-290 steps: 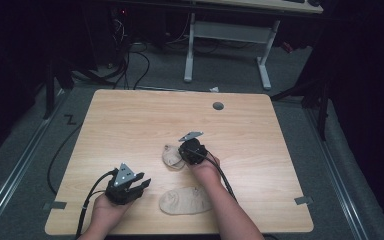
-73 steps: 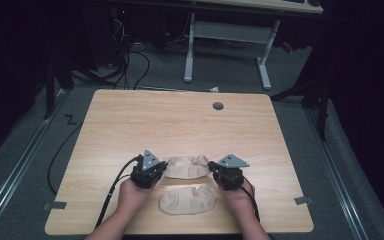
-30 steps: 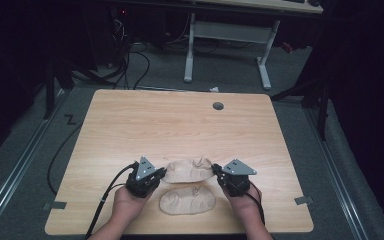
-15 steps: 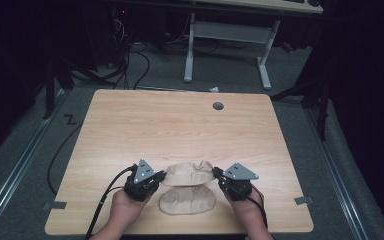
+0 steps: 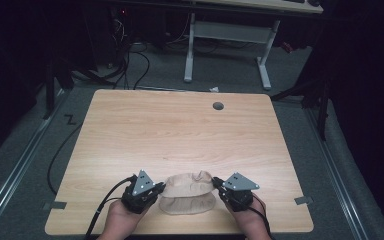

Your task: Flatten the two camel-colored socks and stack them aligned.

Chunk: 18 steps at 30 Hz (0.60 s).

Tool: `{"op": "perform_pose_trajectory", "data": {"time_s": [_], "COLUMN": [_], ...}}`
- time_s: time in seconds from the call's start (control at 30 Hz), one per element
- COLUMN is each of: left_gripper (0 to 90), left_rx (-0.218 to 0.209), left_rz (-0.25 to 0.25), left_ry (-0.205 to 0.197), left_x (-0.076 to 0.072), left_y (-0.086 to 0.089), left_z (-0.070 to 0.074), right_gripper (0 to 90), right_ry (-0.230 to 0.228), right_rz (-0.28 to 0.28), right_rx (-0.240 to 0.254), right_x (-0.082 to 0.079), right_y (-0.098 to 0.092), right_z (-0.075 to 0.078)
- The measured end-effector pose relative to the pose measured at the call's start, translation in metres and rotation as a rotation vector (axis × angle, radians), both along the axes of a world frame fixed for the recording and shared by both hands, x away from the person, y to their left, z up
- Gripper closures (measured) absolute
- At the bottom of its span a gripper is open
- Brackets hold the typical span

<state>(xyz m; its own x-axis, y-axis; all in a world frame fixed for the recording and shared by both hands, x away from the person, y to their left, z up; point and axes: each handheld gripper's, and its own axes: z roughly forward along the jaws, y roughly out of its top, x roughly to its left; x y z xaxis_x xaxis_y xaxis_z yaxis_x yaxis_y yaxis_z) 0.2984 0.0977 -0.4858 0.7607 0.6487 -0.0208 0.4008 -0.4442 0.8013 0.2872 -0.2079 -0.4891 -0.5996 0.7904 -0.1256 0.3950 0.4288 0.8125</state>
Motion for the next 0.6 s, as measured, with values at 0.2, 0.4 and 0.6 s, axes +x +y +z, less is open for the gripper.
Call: {"op": "perform_pose_trajectory", "data": {"time_s": [0.2,0.4,0.6], "left_gripper": [86.7,86.6,86.4], "left_rx": [0.009,0.035,0.062], "left_rz": [-0.013,-0.033,-0.043], "left_ry": [0.021,0.029,0.037], "left_x": [-0.006,-0.013,-0.019], "left_y": [0.001,-0.001,-0.004], "left_z": [-0.004,-0.008,-0.012], "right_gripper": [85.6,85.5,85.5], "right_ry": [0.022,0.034,0.060], "right_rz": [0.014,0.026,0.028], "right_rx": [-0.008,-0.019,-0.024], "right_x": [-0.010,-0.020,-0.026], "right_y": [0.001,0.002,0.000], "right_z": [-0.005,-0.008,-0.013]}}
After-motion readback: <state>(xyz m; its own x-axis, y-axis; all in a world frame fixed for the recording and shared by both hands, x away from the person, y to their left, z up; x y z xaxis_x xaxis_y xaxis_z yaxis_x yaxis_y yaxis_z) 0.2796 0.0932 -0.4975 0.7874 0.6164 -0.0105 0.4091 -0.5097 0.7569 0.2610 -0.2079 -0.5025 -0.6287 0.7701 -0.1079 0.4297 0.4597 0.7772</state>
